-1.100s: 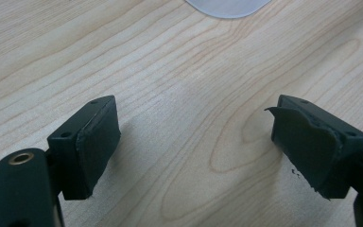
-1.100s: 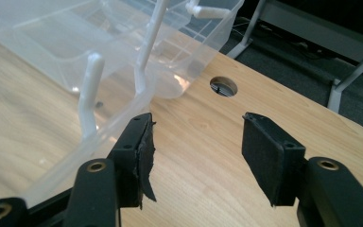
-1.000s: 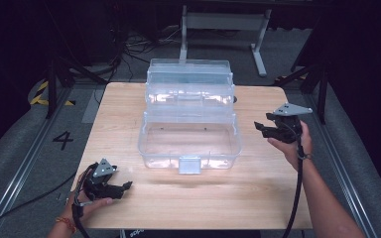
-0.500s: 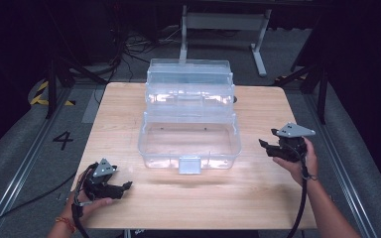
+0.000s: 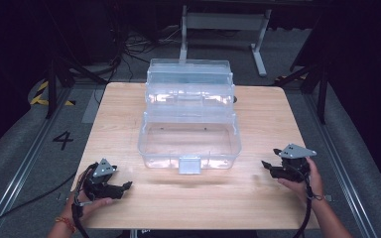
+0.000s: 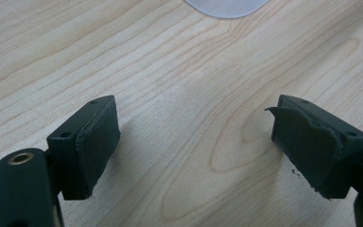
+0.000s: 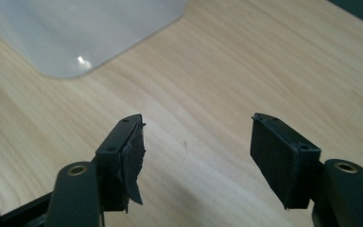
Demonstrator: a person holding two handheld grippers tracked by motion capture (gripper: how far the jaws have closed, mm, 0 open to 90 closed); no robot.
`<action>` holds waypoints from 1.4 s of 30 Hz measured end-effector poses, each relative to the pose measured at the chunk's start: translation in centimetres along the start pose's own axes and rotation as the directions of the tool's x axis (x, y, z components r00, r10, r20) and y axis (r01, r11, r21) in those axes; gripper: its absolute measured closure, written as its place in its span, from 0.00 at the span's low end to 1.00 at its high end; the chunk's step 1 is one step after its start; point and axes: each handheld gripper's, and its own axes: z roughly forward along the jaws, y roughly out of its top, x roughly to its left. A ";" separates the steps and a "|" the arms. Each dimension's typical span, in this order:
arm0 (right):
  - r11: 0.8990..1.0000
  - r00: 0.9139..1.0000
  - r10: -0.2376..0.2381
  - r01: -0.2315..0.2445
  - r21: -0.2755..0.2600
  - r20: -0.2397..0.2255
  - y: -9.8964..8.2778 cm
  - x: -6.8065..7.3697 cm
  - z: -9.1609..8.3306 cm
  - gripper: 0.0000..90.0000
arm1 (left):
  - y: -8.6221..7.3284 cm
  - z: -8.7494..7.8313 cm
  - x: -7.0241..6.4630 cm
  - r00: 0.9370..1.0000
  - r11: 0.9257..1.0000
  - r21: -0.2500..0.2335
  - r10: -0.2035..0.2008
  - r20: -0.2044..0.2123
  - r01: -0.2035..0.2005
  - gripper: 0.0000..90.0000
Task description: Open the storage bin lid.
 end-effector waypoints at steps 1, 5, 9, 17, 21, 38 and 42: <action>1.000 1.000 0.003 -0.003 0.000 0.000 -0.4 0.1 -0.1 0.40 | 0.0 0.0 0.0 1.000 1.000 0.001 0.003 -0.001 -0.003 0.18; 1.000 1.000 0.017 -0.017 -0.004 -0.011 -2.1 0.5 -0.7 0.39 | 0.0 0.0 0.0 1.000 1.000 0.001 0.003 -0.001 -0.003 0.18; 1.000 1.000 0.024 -0.024 0.003 -0.006 -3.4 0.7 -1.0 0.38 | 0.0 0.0 0.0 1.000 1.000 0.000 0.003 -0.001 -0.003 0.18; 0.992 0.992 0.124 -0.125 0.015 0.016 -6.1 0.2 -1.1 0.30 | 0.0 0.0 0.0 1.000 1.000 -0.001 0.003 -0.002 -0.003 0.18; 0.978 0.978 0.207 -0.206 0.017 -0.018 -6.6 -0.5 -1.0 0.27 | 0.0 0.0 0.0 1.000 1.000 -0.001 0.004 -0.001 -0.004 0.18; 0.968 0.967 0.251 -0.249 0.033 -0.040 -6.7 -0.9 -0.9 0.25 | -0.2 -0.1 -0.2 1.000 1.000 -0.006 -0.006 -0.002 0.006 0.18; 0.968 0.967 0.251 -0.249 0.033 -0.040 -6.7 -0.9 -0.9 0.25 | -0.1 -0.1 -0.1 1.000 1.000 -0.003 0.006 -0.002 -0.006 0.18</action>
